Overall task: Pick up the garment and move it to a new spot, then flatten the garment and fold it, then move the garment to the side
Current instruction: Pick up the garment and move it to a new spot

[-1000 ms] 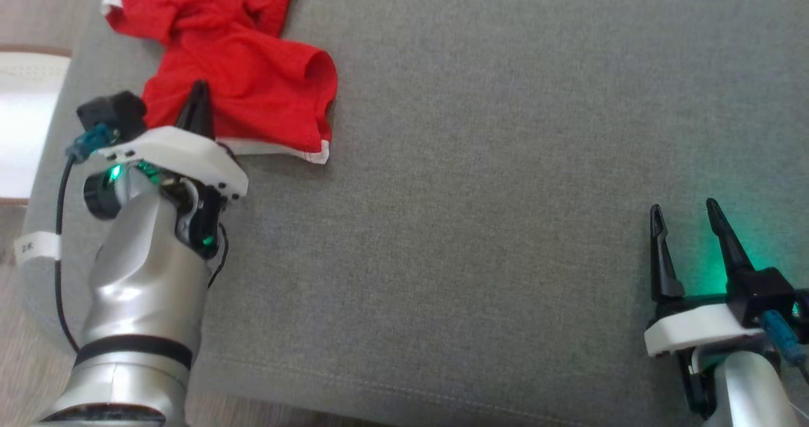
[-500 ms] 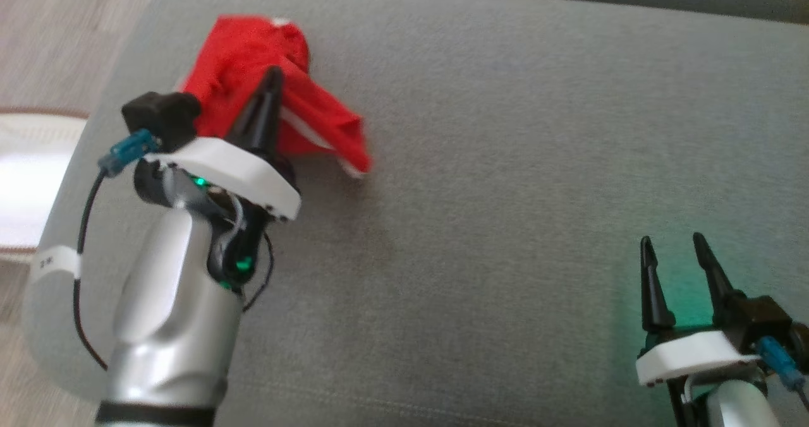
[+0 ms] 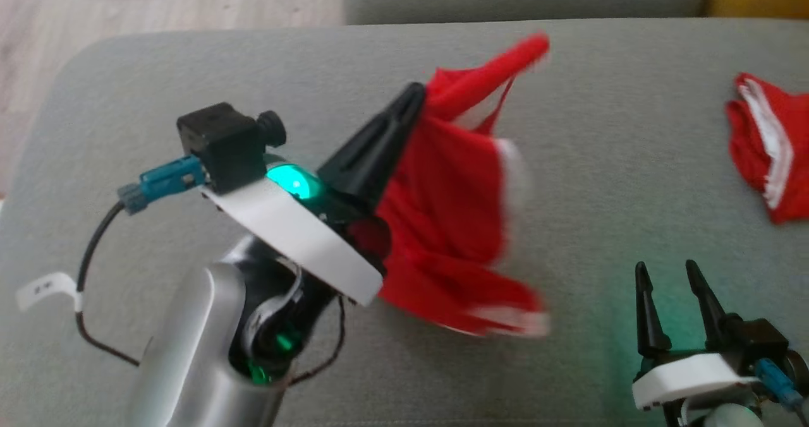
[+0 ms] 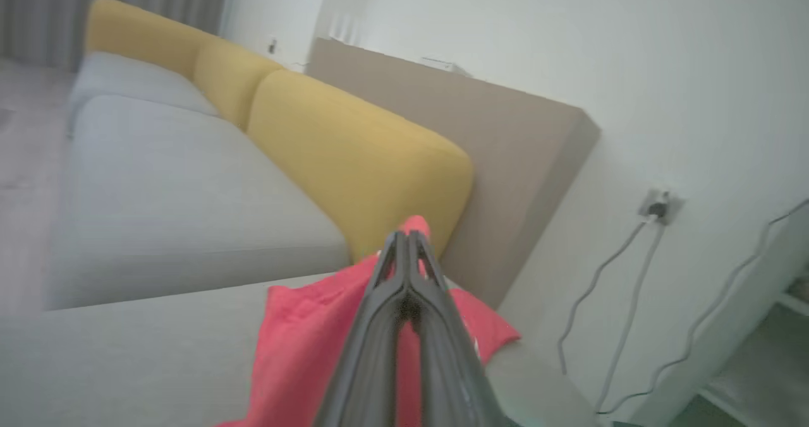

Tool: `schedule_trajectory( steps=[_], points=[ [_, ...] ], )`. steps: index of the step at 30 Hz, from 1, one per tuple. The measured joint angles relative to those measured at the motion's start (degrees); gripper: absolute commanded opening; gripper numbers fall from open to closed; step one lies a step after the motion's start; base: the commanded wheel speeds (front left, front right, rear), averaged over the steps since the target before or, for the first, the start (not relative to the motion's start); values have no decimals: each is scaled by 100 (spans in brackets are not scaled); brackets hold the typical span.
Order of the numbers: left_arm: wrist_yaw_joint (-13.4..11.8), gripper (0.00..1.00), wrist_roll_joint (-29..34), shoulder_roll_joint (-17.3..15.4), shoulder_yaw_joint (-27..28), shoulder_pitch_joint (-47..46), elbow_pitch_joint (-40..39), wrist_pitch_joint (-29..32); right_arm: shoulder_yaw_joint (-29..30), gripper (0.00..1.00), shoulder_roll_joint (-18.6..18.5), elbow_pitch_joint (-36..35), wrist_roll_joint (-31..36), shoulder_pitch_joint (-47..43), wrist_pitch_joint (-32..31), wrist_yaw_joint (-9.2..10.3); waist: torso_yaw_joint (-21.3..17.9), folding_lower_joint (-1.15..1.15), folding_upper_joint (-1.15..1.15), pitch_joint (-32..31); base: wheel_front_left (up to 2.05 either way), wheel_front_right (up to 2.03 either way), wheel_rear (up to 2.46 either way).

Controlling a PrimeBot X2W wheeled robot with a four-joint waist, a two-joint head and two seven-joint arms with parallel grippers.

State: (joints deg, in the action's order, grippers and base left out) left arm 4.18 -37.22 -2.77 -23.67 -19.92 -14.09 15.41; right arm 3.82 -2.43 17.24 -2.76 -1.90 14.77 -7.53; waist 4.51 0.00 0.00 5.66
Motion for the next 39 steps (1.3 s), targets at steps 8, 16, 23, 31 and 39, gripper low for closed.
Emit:
schedule_trajectory(
  steps=[8,16,23,31,39],
  points=[
    [-564,0,-1454,3,-259,65,-1160,513,-68,100,0,26,-126,-20,0,0,-568,0,0,-78,0,0,0],
    [-780,0,-1813,4,-328,23,-1296,711,-96,100,0,45,-188,-22,0,0,-917,0,0,-110,0,0,0],
    [-770,0,-1811,-320,65,-312,-194,879,-133,100,1,46,-214,-16,0,0,-1031,0,0,-23,0,0,0],
    [-214,0,-1454,-643,305,-888,2591,415,-223,100,2,102,-220,23,0,0,-1194,0,0,152,0,0,0],
    [132,0,-1191,-355,679,-1666,4743,-1401,-321,100,2,146,-221,97,0,0,-1412,0,0,259,0,0,0]
  ],
)
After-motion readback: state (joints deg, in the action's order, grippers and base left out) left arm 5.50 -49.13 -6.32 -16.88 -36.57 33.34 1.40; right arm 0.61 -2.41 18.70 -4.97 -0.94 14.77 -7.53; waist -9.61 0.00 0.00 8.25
